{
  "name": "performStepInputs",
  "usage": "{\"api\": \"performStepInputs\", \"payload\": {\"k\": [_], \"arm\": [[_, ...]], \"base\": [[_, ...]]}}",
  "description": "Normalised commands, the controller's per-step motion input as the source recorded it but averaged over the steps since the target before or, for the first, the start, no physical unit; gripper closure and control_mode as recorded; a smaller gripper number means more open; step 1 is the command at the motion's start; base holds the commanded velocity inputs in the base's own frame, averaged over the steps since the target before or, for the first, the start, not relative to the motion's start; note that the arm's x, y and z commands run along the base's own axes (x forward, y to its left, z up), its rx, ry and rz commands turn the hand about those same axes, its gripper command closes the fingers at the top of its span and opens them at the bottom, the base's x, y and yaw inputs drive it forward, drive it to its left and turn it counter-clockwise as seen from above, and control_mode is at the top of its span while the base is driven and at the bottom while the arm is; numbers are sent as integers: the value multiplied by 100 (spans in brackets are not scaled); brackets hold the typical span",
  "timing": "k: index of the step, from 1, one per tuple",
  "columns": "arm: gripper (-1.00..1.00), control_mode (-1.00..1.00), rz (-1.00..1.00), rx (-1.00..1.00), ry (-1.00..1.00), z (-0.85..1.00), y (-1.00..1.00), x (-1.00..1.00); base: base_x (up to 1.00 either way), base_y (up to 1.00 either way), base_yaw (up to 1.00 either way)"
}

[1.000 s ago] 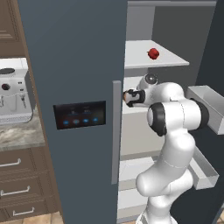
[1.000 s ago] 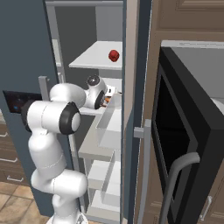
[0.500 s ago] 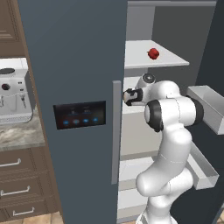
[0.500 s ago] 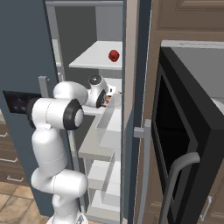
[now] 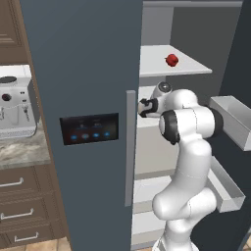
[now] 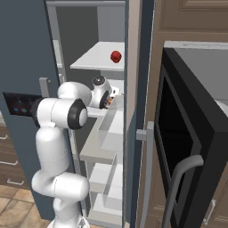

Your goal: Transport the shrimp from the fridge to the microwave and turn on the microwave.

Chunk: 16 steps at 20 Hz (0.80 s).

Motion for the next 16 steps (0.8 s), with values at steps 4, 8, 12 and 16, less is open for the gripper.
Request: {"api": "performStepInputs", "payload": {"k": [4, 8, 12, 16], "arm": [[-100, -100, 0, 0, 2, -9, -4, 10], [-100, -100, 0, 0, 0, -11, -4, 2], [-100, -100, 0, 0, 0, -12, -2, 7], [-100, -100, 0, 0, 0, -9, -1, 11]], "base": [[0, 0, 0], [0, 0, 0], [0, 0, 0], [0, 0, 0]]}}
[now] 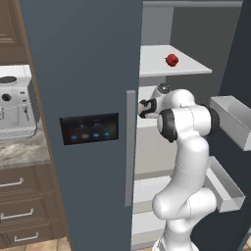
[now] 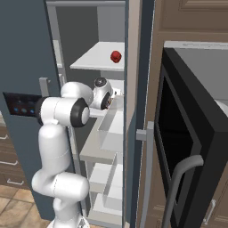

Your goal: Transport the shrimp from the fridge to the microwave and turn on the microwave.

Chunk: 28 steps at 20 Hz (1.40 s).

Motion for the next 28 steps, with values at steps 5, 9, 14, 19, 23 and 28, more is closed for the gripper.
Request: {"api": "performStepInputs", "payload": {"k": [5, 9, 14, 19, 23, 28], "arm": [[-100, -100, 0, 0, 0, -8, -1, 11], [-100, -100, 0, 0, 0, -8, -1, 9], [-100, -100, 0, 0, 0, -12, 0, 7], [100, -100, 0, 0, 3, -14, 0, 3], [100, -100, 0, 0, 3, -13, -4, 0], [100, -100, 0, 0, 1, -11, -7, 0]], "base": [[0, 0, 0], [0, 0, 0], [0, 0, 0], [0, 0, 0], [0, 0, 0], [0, 0, 0]]}}
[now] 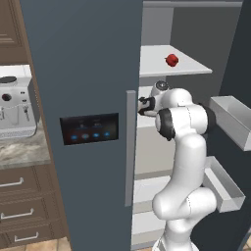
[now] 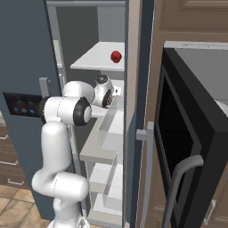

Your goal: Transport the shrimp from the fridge to the microwave and turn on the microwave.

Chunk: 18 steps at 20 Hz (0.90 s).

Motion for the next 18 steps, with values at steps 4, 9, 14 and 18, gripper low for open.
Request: {"api": "performStepInputs", "payload": {"k": [4, 9, 14, 18], "arm": [[100, -100, 0, 1, 0, -5, -6, 0], [100, -100, 0, 3, -1, 0, -2, -7], [100, -100, 0, 3, -5, 0, 0, -24], [100, -100, 0, 1, -7, 0, 0, -21]], "base": [[0, 0, 0], [0, 0, 0], [0, 0, 0], [0, 0, 0]]}}
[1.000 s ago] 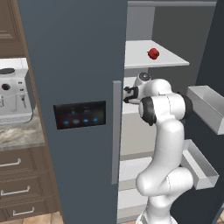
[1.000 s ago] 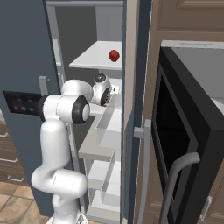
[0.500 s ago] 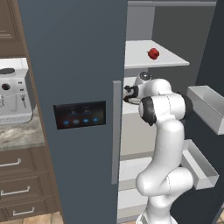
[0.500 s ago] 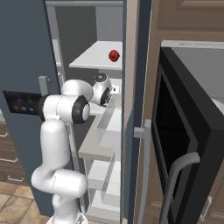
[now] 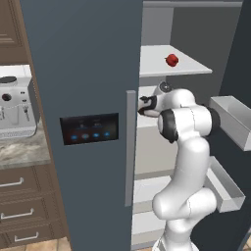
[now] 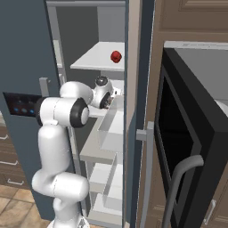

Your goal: Transport the shrimp from the fridge to the microwave and turn on the microwave.

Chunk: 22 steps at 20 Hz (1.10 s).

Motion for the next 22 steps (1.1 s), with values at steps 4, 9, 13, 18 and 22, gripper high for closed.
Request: {"api": "performStepInputs", "payload": {"k": [4, 9, 13, 18, 22], "arm": [[100, -100, 0, 0, -11, 6, 0, -27], [100, -100, 0, 0, -9, 14, 0, -38], [100, -100, 0, 0, 0, 27, 1, -37], [100, -100, 0, 0, 0, 30, 0, -43], [100, -100, 0, 0, 0, 33, 5, -42]], "base": [[0, 0, 0], [0, 0, 0], [0, 0, 0], [0, 0, 0], [0, 0, 0]]}}
